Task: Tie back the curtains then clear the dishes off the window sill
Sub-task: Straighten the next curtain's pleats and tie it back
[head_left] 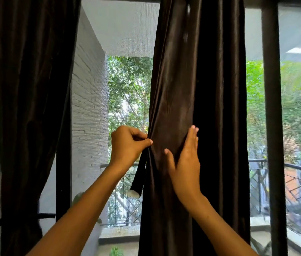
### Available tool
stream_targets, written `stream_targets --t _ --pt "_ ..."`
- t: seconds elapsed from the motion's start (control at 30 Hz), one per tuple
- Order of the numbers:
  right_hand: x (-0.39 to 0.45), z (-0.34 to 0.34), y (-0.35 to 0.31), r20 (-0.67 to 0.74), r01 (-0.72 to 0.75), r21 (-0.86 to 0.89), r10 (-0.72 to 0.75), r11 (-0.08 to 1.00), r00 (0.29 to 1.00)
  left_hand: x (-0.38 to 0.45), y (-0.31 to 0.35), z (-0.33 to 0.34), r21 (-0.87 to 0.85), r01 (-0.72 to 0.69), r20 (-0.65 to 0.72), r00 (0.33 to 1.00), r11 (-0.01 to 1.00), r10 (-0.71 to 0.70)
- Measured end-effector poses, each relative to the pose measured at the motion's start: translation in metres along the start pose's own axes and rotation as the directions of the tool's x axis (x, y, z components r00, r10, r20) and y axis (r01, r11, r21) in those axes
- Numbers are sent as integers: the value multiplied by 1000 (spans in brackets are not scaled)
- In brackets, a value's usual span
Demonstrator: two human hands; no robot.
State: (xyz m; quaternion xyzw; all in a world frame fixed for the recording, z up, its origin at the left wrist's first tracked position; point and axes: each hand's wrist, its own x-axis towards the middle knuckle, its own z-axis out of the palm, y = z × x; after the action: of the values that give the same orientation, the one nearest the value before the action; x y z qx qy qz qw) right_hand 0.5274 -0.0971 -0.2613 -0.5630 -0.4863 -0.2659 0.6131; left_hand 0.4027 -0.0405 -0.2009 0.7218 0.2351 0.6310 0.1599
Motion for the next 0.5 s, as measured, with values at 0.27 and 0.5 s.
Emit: stream_targets --t 0.27,0.5 --pt "-9 -8 -13 190 232 -274 -184 933 964 -12 3 7 -80 -80 76 993 994 86" --pt "-5 -12 -10 501 312 -155 -198 938 843 -15 7 5 -106 -82 52 995 991 88"
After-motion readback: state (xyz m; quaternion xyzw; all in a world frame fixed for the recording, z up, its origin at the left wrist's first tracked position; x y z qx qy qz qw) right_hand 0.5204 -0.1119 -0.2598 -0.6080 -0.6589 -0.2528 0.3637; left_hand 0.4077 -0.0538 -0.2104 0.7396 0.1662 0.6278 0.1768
